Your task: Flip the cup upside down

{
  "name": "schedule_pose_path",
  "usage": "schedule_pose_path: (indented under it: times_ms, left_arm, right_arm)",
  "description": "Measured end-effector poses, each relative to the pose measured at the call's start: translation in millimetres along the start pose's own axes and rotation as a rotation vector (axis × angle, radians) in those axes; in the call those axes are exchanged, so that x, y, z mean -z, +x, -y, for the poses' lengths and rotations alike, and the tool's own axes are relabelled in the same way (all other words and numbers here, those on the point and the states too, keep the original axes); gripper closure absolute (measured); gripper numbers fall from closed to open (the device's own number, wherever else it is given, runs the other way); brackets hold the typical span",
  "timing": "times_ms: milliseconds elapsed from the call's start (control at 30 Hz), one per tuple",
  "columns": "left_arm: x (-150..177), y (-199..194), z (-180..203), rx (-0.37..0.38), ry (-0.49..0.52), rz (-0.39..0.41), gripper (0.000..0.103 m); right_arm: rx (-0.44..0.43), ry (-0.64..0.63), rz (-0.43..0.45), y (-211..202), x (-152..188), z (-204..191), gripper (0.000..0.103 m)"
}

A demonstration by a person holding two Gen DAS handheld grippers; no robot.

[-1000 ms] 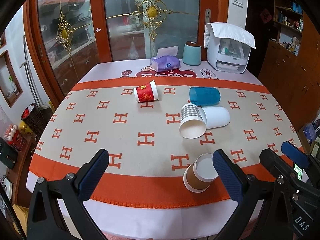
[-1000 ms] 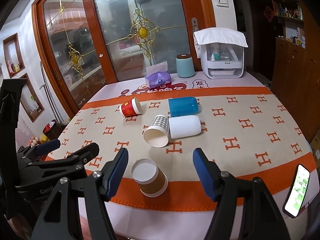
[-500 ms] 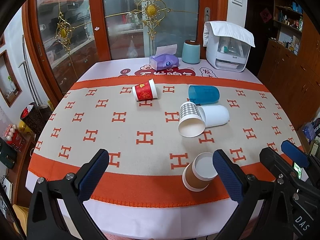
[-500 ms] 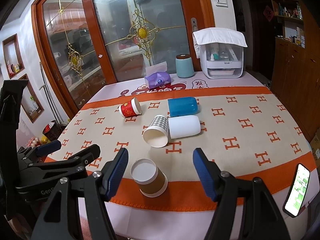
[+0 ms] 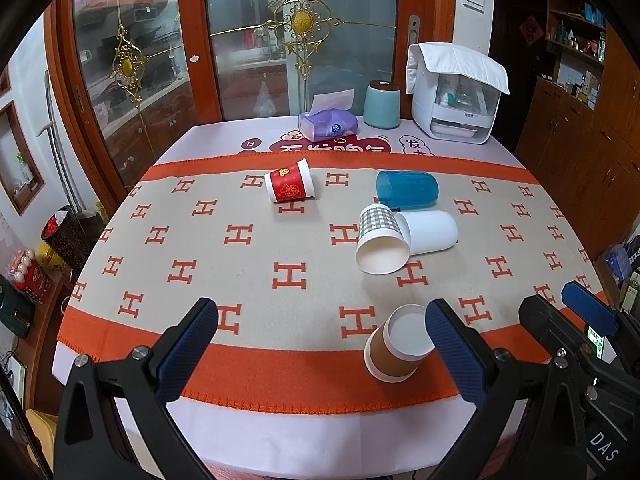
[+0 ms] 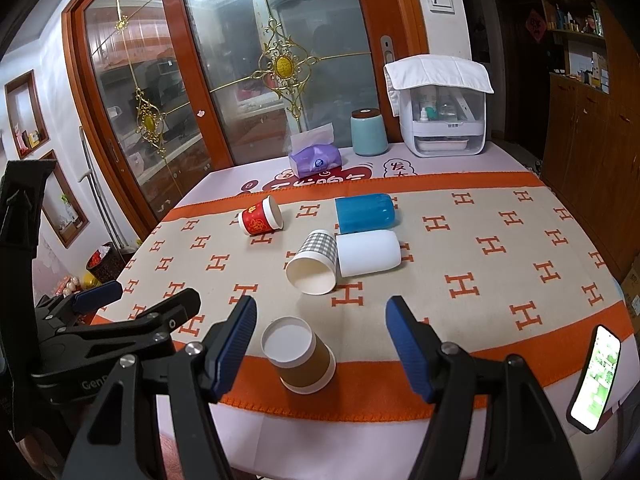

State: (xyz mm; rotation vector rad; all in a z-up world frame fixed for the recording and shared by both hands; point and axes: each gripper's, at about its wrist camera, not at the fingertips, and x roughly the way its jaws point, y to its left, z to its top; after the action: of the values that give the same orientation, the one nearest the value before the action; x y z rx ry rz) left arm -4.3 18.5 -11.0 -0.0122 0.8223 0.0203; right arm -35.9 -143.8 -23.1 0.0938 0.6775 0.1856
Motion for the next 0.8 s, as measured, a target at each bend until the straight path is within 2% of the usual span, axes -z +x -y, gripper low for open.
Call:
schedule_pose_path:
  times_ms: [800]
  left_arm:
    - [2.6,-1.6,-2.4,0.001,-0.003,-0.006,0.001]
  right_arm:
    - [-0.002,0.003,-0.002,0.5,0.7,0.9,0.036]
